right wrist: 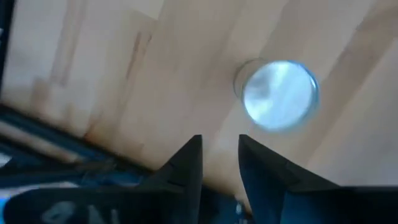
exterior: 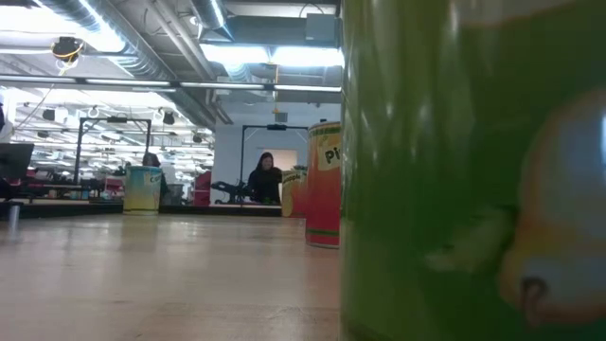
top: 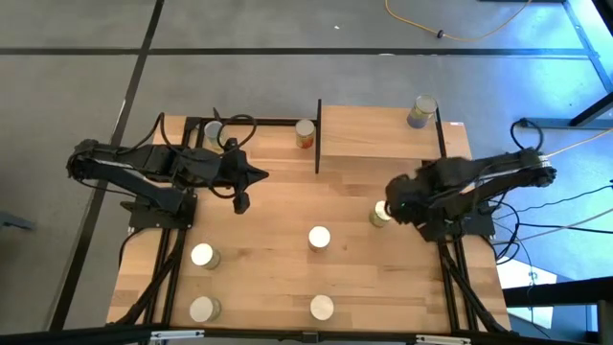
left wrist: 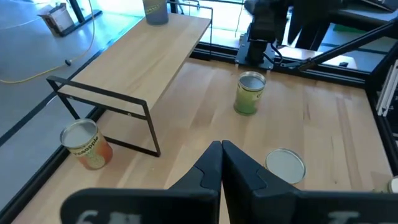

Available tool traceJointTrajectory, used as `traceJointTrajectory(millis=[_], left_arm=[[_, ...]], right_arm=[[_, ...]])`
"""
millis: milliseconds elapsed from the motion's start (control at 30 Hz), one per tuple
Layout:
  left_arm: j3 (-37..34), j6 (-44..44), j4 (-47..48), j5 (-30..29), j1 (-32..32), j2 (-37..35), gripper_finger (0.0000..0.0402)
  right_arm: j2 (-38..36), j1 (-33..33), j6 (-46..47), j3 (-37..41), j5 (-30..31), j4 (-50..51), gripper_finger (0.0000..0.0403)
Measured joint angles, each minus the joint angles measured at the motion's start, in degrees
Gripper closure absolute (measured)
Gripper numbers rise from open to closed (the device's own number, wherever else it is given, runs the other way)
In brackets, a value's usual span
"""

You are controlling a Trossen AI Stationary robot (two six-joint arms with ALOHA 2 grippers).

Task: Pick and place cans onto a shelf
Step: Put the bottom canned oranges on the shelf

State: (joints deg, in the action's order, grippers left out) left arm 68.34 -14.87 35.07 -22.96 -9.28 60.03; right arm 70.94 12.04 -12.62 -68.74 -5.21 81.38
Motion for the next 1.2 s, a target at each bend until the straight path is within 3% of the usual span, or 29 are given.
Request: traceJointTrajectory(millis=[200,367,800,1200], left_arm=[[0.00,0.22,0.00,0.07,0.00,0.00,0.0401],[0.00,0.20,0.00,0.13,0.00,0.00,0.0401],[0.00,-0.02,0.02,3.03,-0.02,0.00,0.0401],[0.00,-0.03,0.04,4.24,-0.02,0.00,0.0401]], right_arm=[[0.07,0.26,0.08,10.47,0.04,-12.36,0.0304],[0.04,0.28,-0.09,14.52,2.14,-16.98,0.0304],[0.02,0.28,-3.39,18.83,4.69,-19.05,0.0304],[0.02,0.24,-2.98,15.35,4.71,-19.75,0.0304]])
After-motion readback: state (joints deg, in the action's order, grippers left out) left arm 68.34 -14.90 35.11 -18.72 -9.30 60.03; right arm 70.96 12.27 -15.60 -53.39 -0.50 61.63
